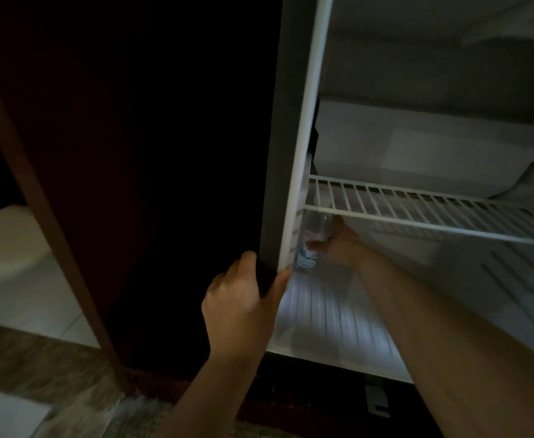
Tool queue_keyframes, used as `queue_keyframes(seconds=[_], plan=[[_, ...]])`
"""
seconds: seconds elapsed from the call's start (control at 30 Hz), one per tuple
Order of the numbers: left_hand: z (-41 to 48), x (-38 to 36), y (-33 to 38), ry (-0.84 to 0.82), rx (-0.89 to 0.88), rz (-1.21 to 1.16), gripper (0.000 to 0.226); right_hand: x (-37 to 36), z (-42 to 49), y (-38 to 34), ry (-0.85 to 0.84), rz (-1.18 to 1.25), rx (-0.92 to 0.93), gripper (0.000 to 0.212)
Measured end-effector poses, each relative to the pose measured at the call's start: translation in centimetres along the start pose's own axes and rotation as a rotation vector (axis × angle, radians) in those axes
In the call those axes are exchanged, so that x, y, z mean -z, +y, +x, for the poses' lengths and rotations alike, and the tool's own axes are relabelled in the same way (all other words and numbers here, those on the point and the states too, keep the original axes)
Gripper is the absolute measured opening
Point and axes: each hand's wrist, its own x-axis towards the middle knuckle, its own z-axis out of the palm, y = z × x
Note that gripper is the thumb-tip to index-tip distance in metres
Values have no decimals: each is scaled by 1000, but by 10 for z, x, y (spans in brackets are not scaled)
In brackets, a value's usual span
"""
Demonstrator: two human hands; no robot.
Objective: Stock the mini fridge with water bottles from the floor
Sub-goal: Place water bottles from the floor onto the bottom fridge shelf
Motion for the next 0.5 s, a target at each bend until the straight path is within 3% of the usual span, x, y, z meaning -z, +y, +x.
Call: queue_keyframes(seconds=[0.13,0.27,0.37,0.5], plan=[[0,2,3,-19,33,1,52,-10,-16,5,66,60,-74,81],[0,4,6,-11,43,40,52,-20,-33,10,171,-45,-125,45],[-1,6,9,-17,92,-18,48,-29,-58,14,146,-121,-89,28],[-14,10,-10,-151,206,-216,35,-42,-94,17,96,19,-42,24]])
